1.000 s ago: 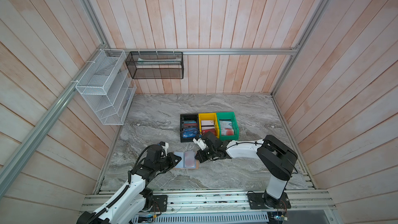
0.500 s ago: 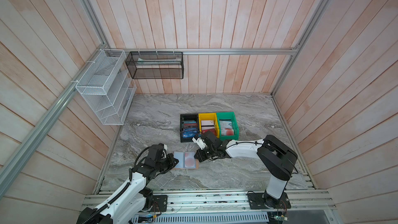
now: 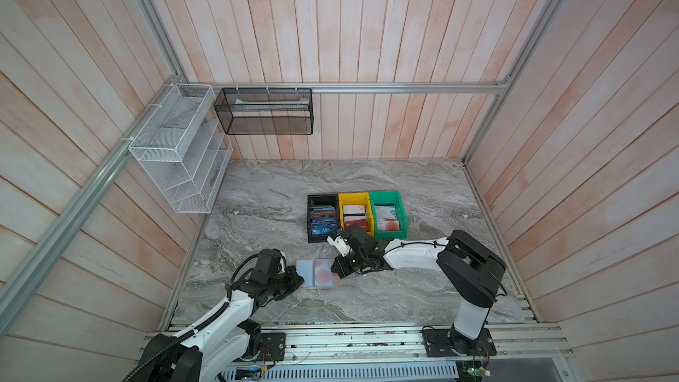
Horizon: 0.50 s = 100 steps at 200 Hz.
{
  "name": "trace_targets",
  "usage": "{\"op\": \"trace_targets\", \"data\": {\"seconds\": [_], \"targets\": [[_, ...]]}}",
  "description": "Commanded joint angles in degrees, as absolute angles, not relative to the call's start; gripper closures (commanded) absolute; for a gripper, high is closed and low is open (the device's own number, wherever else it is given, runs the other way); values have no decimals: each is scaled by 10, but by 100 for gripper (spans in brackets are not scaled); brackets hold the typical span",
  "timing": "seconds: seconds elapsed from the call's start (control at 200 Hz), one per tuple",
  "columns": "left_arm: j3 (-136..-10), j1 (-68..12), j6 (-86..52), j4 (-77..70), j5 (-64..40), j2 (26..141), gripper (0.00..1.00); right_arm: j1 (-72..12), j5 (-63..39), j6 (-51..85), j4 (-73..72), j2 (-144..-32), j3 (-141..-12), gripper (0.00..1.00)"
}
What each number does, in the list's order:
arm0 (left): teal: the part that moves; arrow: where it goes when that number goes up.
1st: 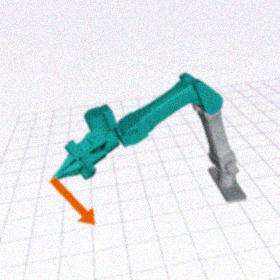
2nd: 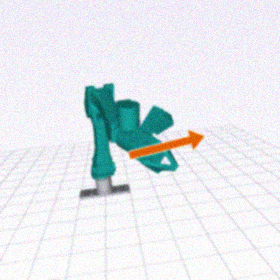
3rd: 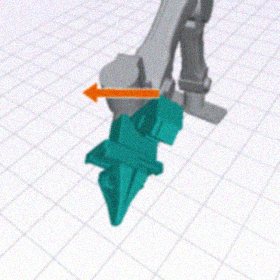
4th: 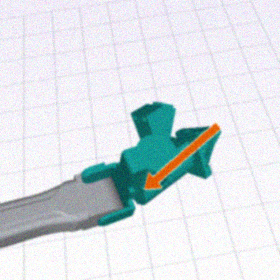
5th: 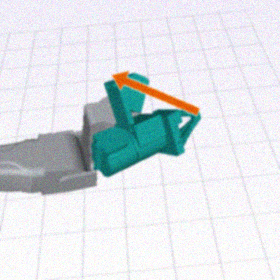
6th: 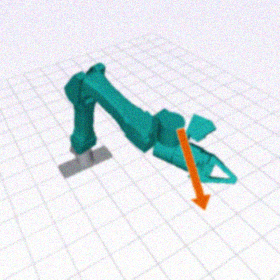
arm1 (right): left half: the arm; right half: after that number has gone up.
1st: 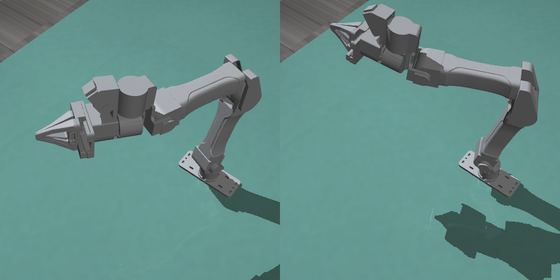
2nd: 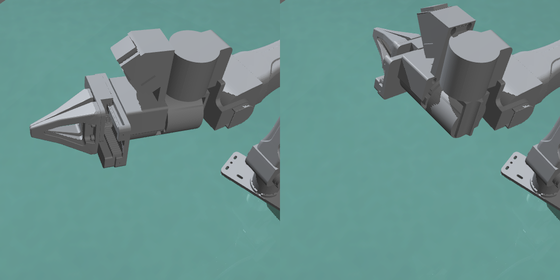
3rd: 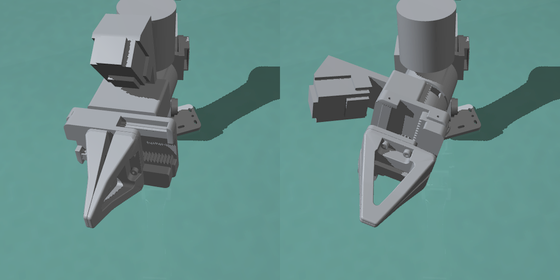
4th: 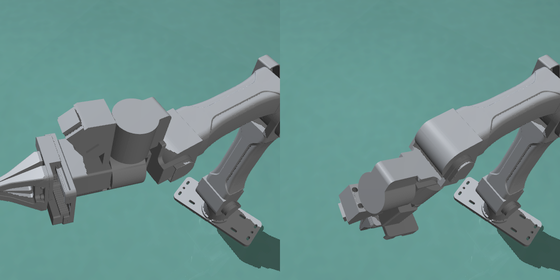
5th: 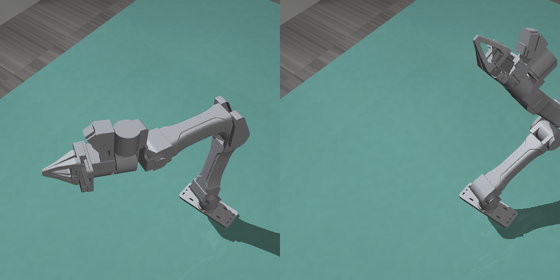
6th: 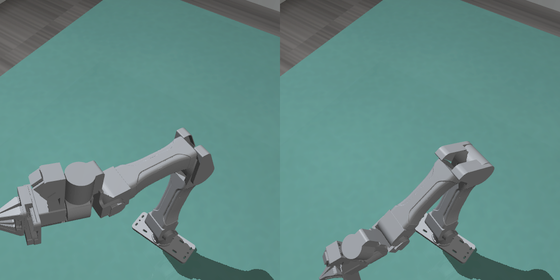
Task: Take the credit cards out of the card holder
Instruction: Flip over the card slot in the card holder.
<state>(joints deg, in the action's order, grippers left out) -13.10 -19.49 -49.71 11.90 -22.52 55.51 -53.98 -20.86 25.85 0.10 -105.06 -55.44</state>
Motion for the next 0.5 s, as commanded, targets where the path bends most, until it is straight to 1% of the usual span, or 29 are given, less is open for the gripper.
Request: {"op": "trace_targets", "data": {"seconds": [0.0, 0.495], "targets": [[-109, -192, -493, 120, -208, 568, 100, -546, -210, 248, 18, -1065, -570, 100], [-97, -192, -492, 89, -218, 599, 100, -550, -225, 236, 26, -1091, -602, 100]]}}
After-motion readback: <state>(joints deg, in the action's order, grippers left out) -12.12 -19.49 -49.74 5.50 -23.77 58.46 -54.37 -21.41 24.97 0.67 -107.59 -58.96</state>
